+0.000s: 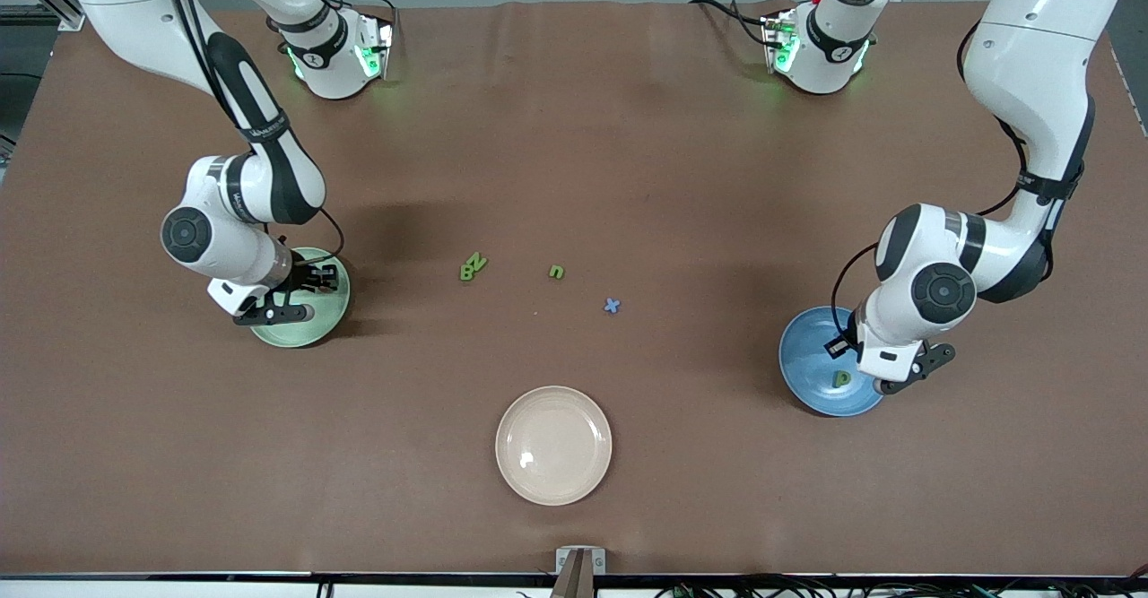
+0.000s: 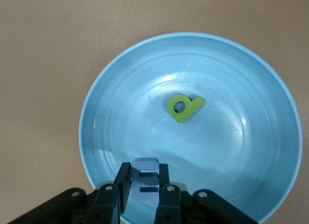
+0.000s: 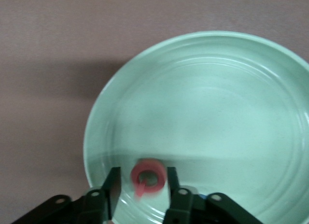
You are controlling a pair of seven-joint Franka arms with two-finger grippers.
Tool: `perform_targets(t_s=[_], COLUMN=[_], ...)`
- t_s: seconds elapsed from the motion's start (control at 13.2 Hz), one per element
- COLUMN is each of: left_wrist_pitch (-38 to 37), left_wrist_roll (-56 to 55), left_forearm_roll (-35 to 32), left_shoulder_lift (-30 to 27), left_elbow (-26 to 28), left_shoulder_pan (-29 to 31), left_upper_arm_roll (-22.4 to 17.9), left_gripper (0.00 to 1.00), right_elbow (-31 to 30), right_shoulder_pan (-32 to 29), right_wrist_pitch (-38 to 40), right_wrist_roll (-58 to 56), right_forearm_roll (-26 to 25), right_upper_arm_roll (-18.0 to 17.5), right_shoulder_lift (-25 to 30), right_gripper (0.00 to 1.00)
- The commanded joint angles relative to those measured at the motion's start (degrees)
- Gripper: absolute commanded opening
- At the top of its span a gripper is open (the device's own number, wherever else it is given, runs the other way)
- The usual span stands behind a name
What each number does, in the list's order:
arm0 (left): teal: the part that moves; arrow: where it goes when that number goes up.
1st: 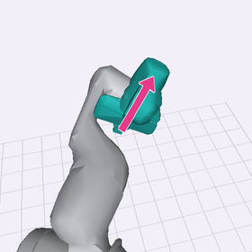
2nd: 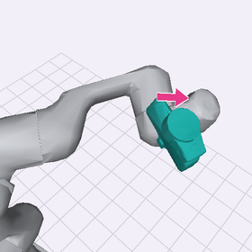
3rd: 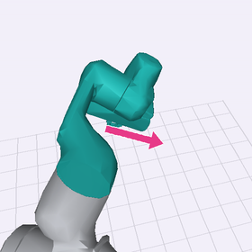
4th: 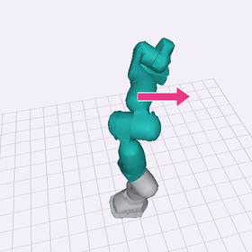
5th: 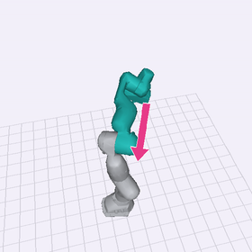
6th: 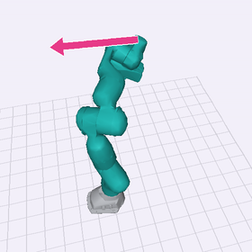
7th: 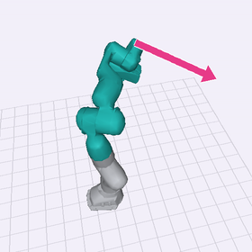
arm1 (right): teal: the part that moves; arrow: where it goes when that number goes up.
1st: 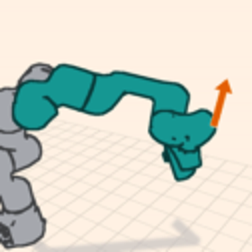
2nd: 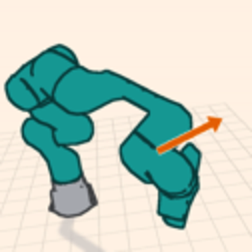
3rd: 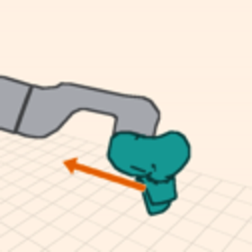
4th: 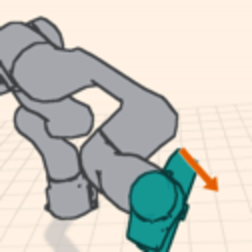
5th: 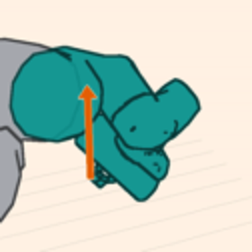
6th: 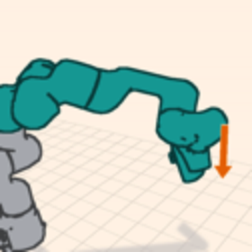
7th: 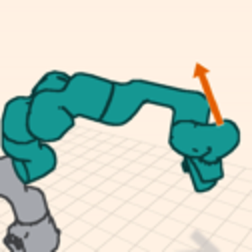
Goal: Sort upper and lower case letters into plates
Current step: 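Grasp the x with the left gripper while the right gripper grasps the B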
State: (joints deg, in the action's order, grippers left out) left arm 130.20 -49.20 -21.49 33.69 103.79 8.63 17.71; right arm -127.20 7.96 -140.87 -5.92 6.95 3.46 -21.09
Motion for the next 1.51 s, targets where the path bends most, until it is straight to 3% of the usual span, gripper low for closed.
perform_targets(t_s=[0.0,0.23,0.3,0.38,0.45,0.53,0.75,1.13,1.43], left_wrist_pitch=[3.38,3.66,3.66,3.83,4.01,4.01,3.57,3.4,3.48], left_wrist_roll=[0.16,0.51,0.77,1.12,0.6,0.34,-0.19,-13.87,-27.4], left_forearm_roll=[-4.16,-4.78,-4.87,-4.87,-4.79,-4.78,-4.0,-3.82,-3.91], left_shoulder_lift=[1.46,1.64,1.64,1.73,1.81,1.64,0.94,1.02,1.64], left_elbow=[0.45,0.45,0.19,0.1,0.1,0.1,-0.08,-0.34,-1.04], left_shoulder_pan=[1.91,2.27,2.7,3.49,3.76,3.67,2.88,2.01,-5.71], left_upper_arm_roll=[0.39,0.39,0.31,0.39,0.48,0.48,1.09,10.65,12.26], left_gripper=[0.24,0.27,0.33,0.51,0.82,1.0,1.0,1.0,1.0], right_elbow=[0.19,1.96,2.13,2.66,2.84,3.01,3.19,6.97,6.53], right_shoulder_pan=[0.39,4.24,6.7,8.55,10.39,12.41,16.63,21.57,25.08], right_wrist_pitch=[0.77,1.92,1.4,1.13,0.52,-0.88,-5.8,-9.24,-12.76], right_wrist_roll=[0.12,8.34,12.39,16.69,21.43,25.74,34.2,43.36,47.92], right_forearm_roll=[0.69,0.69,0.69,0.69,0.78,0.78,0.78,0.69,0.69], right_upper_arm_roll=[0.05,-0.21,-0.21,-0.21,-0.21,-0.21,-0.21,-0.12,-0.04], right_shoulder_lift=[1.76,1.93,1.85,1.85,1.76,1.5,-1.04,-6.32,-8.52], right_gripper=[1.0,1.0,1.0,1.0,1.0,1.0,1.0,1.0,1.0])
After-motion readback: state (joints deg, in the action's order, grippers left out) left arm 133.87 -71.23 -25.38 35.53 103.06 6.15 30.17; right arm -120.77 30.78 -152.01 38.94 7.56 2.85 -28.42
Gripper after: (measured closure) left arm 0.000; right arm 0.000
